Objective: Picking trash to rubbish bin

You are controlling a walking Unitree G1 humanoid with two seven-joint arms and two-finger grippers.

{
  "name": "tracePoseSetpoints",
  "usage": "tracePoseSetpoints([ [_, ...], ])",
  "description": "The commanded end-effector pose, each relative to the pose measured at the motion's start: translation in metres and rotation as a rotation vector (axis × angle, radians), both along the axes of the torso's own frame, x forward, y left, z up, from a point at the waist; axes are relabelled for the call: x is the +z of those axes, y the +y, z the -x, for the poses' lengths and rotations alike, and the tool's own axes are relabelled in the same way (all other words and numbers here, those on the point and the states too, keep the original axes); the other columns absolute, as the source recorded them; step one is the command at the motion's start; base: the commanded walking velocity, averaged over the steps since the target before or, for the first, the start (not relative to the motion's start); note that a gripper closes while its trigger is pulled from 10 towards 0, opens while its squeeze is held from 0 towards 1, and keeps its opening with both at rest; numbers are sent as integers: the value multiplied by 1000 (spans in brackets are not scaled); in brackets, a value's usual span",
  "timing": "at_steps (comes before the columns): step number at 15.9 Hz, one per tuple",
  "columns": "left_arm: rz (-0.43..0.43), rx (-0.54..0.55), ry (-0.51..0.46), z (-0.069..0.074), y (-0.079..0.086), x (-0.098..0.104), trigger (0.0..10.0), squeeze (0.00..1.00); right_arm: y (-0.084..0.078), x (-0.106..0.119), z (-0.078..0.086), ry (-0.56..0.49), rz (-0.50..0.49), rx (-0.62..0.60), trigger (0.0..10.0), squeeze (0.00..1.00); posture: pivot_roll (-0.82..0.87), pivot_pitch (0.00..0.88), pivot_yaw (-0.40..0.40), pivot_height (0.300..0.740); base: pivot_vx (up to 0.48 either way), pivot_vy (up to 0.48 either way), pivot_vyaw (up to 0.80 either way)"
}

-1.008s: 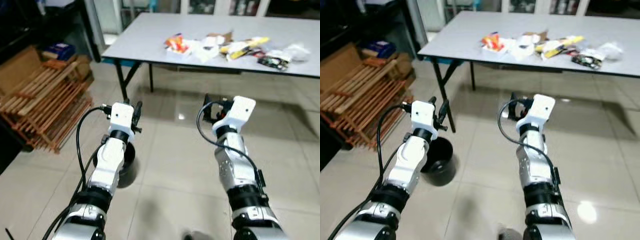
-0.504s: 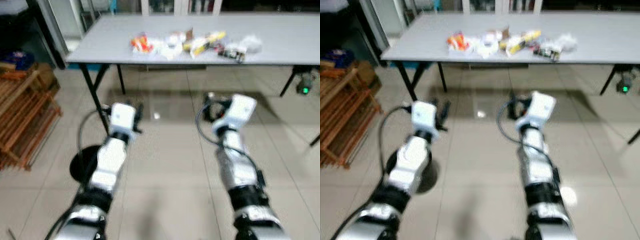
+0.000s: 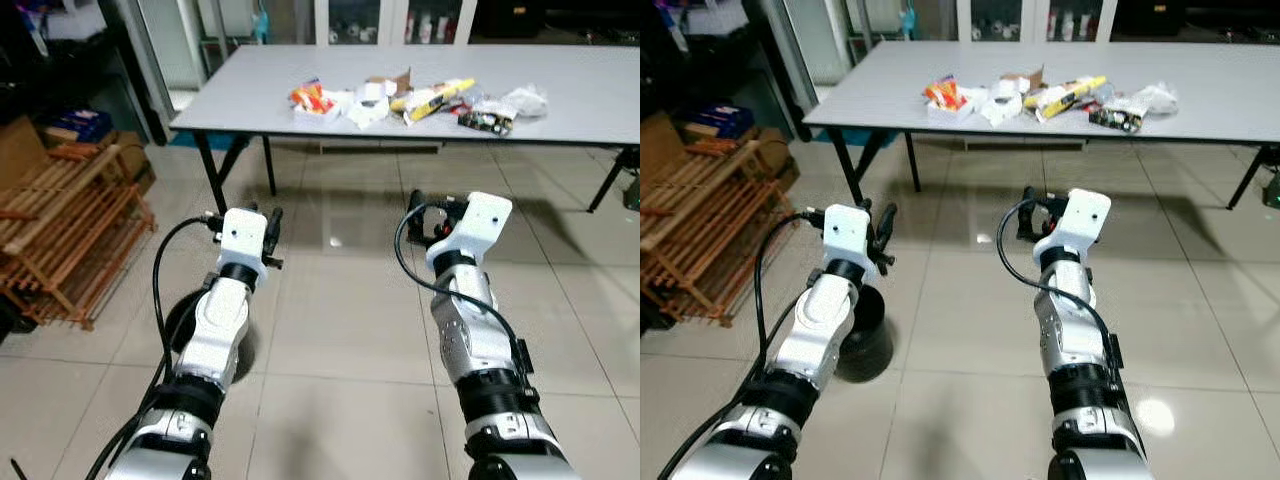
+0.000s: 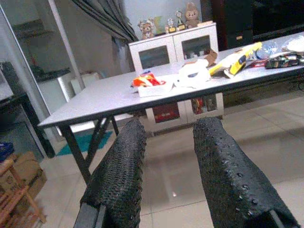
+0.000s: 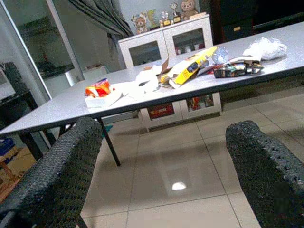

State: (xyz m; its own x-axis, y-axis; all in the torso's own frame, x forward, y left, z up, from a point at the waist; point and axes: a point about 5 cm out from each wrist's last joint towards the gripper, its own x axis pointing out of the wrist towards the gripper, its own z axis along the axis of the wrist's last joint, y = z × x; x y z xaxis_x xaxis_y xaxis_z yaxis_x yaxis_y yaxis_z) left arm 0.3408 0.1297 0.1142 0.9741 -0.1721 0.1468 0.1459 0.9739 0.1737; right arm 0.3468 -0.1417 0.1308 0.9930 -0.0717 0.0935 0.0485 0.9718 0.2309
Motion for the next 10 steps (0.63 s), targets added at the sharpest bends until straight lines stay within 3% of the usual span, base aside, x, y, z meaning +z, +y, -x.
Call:
tracePoseSetpoints([
  [1, -7, 21, 2, -2, 3, 2, 10000, 0, 4, 5, -3, -9, 0, 17, 10000, 0, -7, 0, 71, 740, 322, 0, 0],
  [6, -8, 25, 3, -3, 3, 3, 10000, 0, 4, 5, -3, -6, -7, 23, 10000, 0, -7, 0, 69, 740, 325, 0, -800],
  [10, -9, 30, 0, -3, 4, 4, 10000, 0, 3, 6, -3, -14, 4, 16, 10000, 0, -7, 0, 69, 740, 324, 0, 0],
])
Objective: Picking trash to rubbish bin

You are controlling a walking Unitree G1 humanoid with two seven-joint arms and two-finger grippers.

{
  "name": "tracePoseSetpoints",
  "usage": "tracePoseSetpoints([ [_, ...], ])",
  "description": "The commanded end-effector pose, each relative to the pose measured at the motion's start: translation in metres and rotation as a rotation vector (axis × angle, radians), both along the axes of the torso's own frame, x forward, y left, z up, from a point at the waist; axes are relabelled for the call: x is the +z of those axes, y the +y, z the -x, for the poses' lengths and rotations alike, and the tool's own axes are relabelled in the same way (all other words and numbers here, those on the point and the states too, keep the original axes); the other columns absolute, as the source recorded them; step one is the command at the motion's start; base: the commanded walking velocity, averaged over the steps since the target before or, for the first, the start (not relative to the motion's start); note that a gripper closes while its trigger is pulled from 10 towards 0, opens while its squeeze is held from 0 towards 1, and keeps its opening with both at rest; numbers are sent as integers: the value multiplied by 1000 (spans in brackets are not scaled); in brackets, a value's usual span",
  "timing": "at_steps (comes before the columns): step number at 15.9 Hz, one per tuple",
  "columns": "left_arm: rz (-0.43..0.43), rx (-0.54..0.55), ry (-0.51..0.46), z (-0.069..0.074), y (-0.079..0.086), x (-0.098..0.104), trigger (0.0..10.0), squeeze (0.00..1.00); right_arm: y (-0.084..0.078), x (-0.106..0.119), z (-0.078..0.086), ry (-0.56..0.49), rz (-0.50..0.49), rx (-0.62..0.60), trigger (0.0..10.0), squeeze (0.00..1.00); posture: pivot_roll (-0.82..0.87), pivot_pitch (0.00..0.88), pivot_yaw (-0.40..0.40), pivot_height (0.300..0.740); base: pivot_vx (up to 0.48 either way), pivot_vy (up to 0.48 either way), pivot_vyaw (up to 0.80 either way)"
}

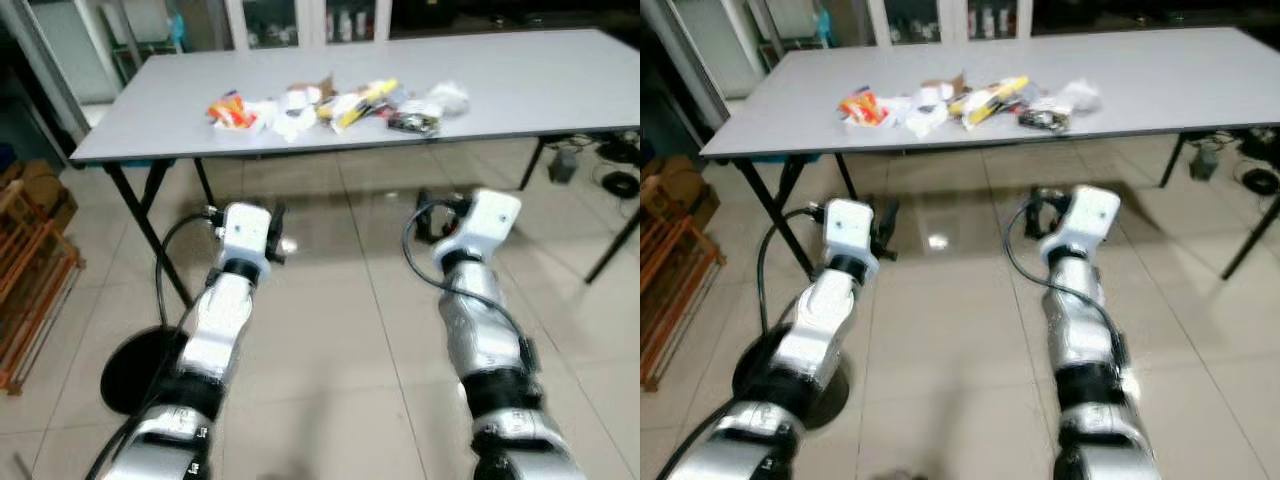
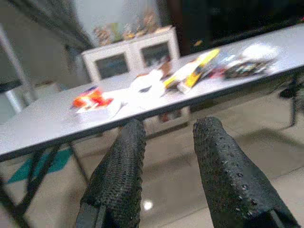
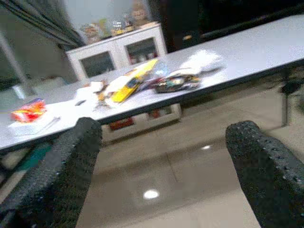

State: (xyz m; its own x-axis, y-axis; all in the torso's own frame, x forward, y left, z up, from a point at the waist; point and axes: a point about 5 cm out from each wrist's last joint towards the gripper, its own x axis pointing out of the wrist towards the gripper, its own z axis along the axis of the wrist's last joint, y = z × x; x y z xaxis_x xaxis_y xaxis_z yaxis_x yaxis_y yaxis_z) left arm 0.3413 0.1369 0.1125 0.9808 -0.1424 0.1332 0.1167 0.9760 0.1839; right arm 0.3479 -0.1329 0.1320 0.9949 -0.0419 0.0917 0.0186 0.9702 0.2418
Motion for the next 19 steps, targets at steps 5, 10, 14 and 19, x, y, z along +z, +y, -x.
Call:
tracePoseSetpoints([
  [5, 5, 3, -15, -4, -3, 7, 10000, 0, -5, 5, -2, -11, 15, -14, 10000, 0, -6, 0, 69, 740, 327, 0, 0],
  [10, 15, 8, -9, -4, -3, 6, 10000, 0, -4, 10, -2, -44, 63, -1, 10000, 0, -6, 0, 68, 740, 323, 0, 160],
  [14, 14, 6, -10, -4, -3, 7, 10000, 0, -2, 8, -2, -35, 22, 8, 10000, 0, -5, 0, 70, 740, 302, 0, 400],
  [19, 2, -18, -3, -4, -7, 5, 10000, 1000, 1, 9, -1, -42, 21, 29, 10000, 1000, -5, 0, 68, 740, 347, 0, 0],
])
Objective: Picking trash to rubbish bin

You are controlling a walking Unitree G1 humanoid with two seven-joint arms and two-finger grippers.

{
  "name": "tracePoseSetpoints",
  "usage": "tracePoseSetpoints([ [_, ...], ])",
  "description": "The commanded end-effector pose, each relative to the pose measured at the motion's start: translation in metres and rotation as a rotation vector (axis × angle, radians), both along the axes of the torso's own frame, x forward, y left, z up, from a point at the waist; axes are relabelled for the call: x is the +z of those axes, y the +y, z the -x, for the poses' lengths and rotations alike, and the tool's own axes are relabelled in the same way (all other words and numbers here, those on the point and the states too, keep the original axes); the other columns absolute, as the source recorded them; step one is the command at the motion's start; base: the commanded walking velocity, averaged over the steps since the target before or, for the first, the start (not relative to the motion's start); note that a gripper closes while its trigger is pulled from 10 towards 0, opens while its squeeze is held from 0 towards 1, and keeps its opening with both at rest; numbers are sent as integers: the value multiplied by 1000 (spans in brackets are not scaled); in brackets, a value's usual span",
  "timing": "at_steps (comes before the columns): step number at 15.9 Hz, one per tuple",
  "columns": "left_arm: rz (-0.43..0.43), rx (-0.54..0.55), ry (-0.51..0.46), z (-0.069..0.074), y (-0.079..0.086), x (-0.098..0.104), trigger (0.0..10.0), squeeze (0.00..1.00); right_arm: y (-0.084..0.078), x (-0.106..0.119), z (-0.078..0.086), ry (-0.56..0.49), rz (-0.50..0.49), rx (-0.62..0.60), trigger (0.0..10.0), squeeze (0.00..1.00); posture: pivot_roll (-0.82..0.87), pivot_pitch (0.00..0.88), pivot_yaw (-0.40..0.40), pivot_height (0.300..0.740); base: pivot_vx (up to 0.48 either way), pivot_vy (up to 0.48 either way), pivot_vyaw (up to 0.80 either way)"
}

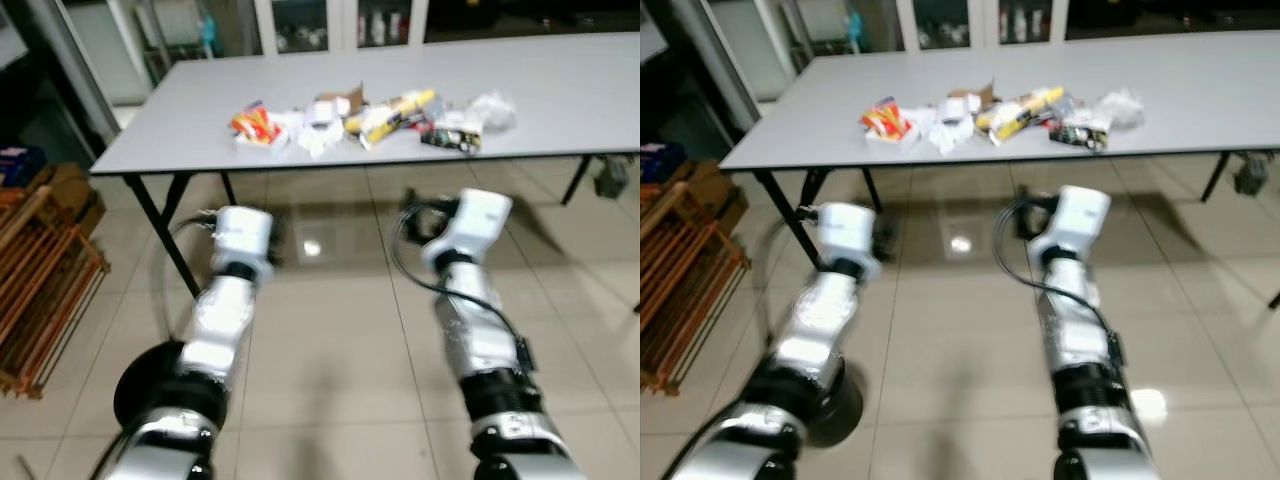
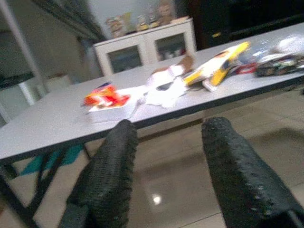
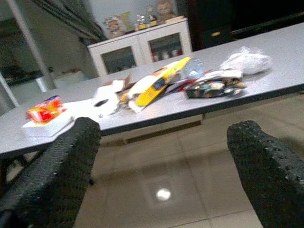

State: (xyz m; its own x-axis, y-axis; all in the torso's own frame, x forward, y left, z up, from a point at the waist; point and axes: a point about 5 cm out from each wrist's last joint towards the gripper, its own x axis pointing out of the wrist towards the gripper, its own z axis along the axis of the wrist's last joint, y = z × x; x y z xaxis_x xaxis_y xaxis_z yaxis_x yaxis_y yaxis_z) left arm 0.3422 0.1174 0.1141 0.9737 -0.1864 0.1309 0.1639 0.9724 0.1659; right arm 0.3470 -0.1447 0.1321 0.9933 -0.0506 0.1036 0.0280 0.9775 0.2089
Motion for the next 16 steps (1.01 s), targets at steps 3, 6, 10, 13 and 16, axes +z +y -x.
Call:
tracePoseSetpoints([
  [3, -15, 24, -5, -3, 12, 3, 10000, 1000, 12, 9, -2, -29, -21, 45, 10000, 1000, -7, 0, 68, 740, 331, 0, 0],
  [6, -16, 19, -6, -3, 11, 3, 10000, 1000, 13, 8, -2, -25, -18, 52, 10000, 1000, -6, 0, 68, 740, 335, 0, 0],
  [10, -16, 18, -6, -3, 11, 3, 10000, 1000, 13, 8, -2, -26, -21, 59, 10000, 1000, -7, 0, 69, 740, 337, 0, 0],
  [13, -17, 14, -3, -3, 11, 3, 10000, 1000, 14, 8, -2, -24, -20, 63, 10000, 1000, -6, 0, 68, 740, 336, 0, 0],
  [16, -17, 8, -3, -3, 10, 3, 10000, 1000, 14, 9, -3, -25, -22, 67, 10000, 1000, -7, 0, 69, 740, 434, 0, 0],
])
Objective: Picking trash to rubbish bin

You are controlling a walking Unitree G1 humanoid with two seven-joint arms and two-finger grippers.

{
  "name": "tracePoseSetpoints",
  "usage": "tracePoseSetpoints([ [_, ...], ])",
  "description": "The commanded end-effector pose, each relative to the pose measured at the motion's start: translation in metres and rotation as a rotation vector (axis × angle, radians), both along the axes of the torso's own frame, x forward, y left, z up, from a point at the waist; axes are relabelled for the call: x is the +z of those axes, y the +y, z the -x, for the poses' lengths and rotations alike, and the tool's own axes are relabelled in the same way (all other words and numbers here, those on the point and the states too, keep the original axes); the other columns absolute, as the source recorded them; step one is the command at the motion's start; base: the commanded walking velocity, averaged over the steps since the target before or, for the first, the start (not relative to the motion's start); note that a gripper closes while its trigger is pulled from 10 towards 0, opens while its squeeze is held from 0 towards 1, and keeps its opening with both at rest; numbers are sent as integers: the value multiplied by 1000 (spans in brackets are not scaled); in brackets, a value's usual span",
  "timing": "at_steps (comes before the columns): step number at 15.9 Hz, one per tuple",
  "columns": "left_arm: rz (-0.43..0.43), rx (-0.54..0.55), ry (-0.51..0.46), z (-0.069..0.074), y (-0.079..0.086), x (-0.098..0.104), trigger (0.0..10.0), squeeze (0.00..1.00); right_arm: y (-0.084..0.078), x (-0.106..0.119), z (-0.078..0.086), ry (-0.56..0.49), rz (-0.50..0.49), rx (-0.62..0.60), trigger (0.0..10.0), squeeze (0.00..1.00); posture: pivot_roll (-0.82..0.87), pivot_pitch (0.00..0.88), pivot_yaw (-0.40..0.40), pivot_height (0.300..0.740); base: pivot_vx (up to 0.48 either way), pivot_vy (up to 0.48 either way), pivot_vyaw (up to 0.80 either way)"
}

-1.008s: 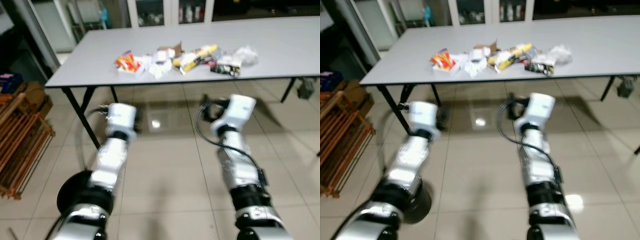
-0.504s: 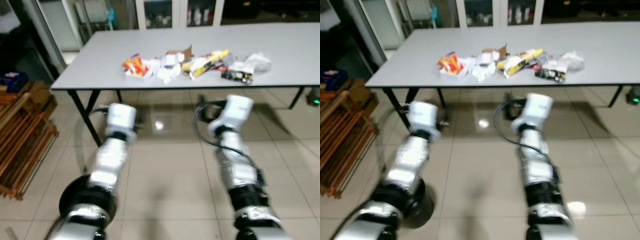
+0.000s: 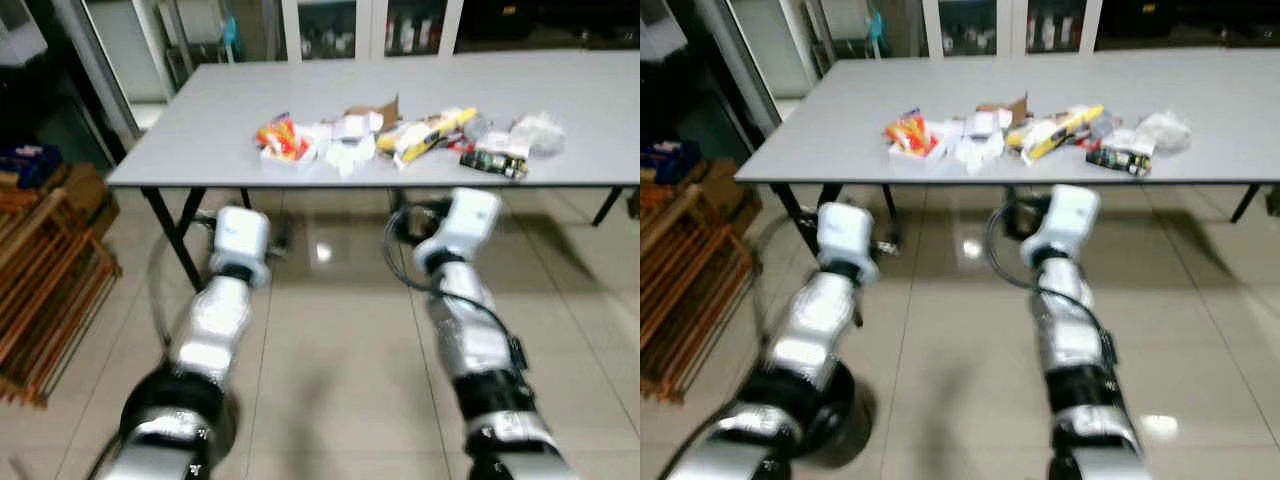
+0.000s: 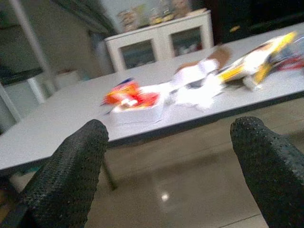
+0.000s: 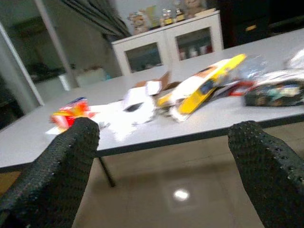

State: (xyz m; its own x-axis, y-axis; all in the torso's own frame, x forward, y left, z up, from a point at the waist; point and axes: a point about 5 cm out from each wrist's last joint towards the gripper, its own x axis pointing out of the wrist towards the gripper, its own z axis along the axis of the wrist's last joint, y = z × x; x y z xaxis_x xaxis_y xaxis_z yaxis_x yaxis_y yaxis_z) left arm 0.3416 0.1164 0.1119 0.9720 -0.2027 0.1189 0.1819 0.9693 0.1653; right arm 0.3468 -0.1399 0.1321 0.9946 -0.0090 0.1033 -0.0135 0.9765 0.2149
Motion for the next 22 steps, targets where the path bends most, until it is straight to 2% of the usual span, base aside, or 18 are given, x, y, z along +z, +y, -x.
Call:
tracePoseSetpoints([
  [1, -16, 24, -15, -3, 11, 6, 10000, 1000, 10, 9, -3, -25, -16, 25, 10000, 1000, -7, 0, 69, 740, 480, 0, 0],
  [8, -29, 24, -9, -4, 11, 5, 10000, 1000, 8, 8, -3, -12, 3, 14, 10000, 1000, -5, 0, 69, 740, 480, 0, 0],
  [9, -41, 23, -9, -4, 11, 5, 10000, 459, 7, 7, -3, -1, 4, 4, 10000, 0, -5, 0, 69, 740, 480, 0, 0],
  [10, -44, 21, -8, -4, 11, 4, 10000, 0, 7, 6, -4, 7, -3, 1, 10000, 0, -5, 0, 69, 740, 480, 0, 0],
  [16, -55, 22, -14, -4, 9, 5, 10000, 0, 6, 5, -5, 20, -11, 1, 10000, 0, -5, 0, 68, 740, 480, 0, -725],
  [22, -49, 32, -14, -4, 11, 5, 10000, 0, 6, 5, -5, 19, -4, -6, 10000, 0, -6, 0, 69, 740, 393, 0, 0],
])
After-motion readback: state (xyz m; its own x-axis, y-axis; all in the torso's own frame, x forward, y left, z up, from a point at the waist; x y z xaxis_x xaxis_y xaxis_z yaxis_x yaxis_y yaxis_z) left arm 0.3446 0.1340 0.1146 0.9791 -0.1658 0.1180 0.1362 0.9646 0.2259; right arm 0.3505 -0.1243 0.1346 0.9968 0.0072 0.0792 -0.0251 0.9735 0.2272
